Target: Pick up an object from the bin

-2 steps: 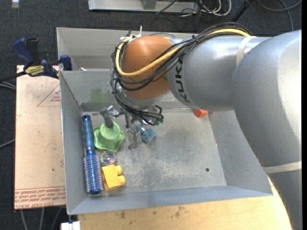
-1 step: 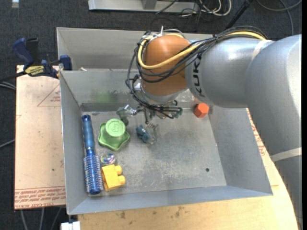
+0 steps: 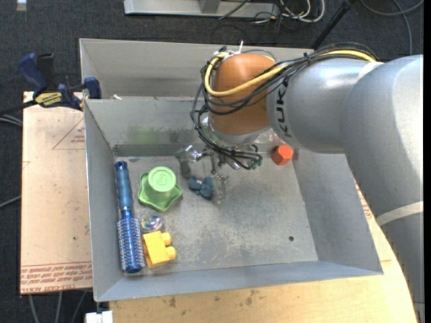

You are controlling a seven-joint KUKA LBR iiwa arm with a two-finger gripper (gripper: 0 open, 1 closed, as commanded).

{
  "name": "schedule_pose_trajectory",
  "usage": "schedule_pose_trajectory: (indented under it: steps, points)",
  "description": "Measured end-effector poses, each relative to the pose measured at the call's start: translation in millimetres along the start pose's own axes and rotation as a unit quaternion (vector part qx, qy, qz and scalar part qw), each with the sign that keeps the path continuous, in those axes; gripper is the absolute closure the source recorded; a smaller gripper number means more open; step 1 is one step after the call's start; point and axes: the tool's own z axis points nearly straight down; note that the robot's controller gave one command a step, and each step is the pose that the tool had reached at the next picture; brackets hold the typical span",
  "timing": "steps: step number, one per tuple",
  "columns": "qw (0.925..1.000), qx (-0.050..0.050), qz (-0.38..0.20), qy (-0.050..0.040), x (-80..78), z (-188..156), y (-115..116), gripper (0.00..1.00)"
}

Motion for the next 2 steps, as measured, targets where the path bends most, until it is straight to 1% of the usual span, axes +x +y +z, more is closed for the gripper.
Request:
schedule_pose_trajectory:
  steps: [1, 2]
  points:
    - [1.0000, 0.000, 0.000, -0.0006, -0.5, -1, 1, 1.00]
    - [0.9998, 0.003, 0.021, -0.0045, 18.0, -159, -2, 1.00]
